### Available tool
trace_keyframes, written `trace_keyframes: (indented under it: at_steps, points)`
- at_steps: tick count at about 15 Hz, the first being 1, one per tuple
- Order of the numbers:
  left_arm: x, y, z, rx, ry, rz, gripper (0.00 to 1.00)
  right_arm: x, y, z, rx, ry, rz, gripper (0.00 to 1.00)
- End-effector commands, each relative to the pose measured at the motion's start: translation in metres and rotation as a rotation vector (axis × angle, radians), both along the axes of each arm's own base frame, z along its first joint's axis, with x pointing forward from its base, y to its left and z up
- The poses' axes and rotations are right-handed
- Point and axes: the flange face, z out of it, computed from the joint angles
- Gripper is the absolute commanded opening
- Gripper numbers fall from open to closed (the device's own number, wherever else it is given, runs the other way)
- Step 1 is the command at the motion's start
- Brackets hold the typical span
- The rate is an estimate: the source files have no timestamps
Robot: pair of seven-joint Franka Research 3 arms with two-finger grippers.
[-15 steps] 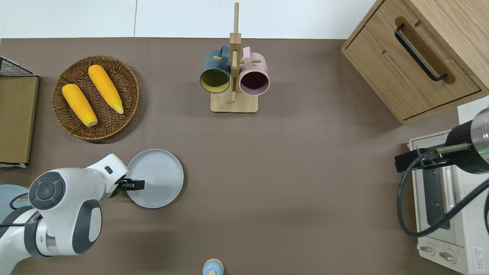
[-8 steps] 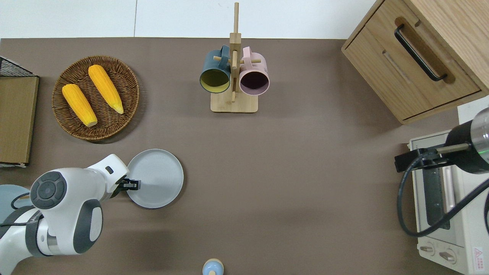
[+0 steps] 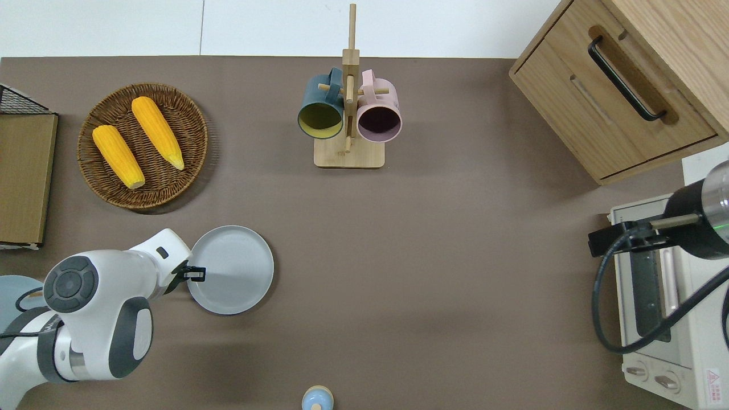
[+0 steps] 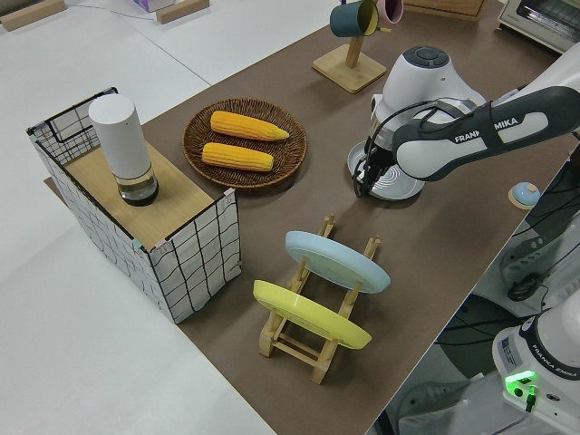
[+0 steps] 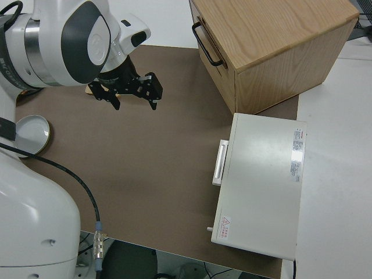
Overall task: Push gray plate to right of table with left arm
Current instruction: 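Push the gray plate with the left gripper across the table toward the toaster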
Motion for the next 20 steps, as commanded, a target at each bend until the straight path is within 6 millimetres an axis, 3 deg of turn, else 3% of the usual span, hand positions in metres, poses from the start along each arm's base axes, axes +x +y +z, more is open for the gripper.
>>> trace_keyframes:
  at_steps: [1,6,8,14,20]
  points:
    - [-0.003,0.003,-0.007,-0.003,0.001,-0.006,0.00,-0.003,-0.002,0.004,0.002,0.004,-0.015,0.983]
    - [-0.003,-0.007,-0.012,-0.003,0.010,0.003,0.00,-0.003,-0.001,0.004,0.001,0.004,-0.015,0.983]
    - [-0.003,-0.021,-0.012,-0.005,0.011,0.018,0.00,-0.003,-0.001,0.004,0.002,0.004,-0.014,0.983]
    - [-0.010,-0.075,-0.026,-0.053,0.024,0.053,0.00,-0.003,-0.002,0.004,0.001,0.004,-0.017,0.983]
    - [-0.024,-0.150,-0.025,-0.074,0.030,0.129,0.00,-0.003,-0.002,0.004,0.001,0.004,-0.017,0.983]
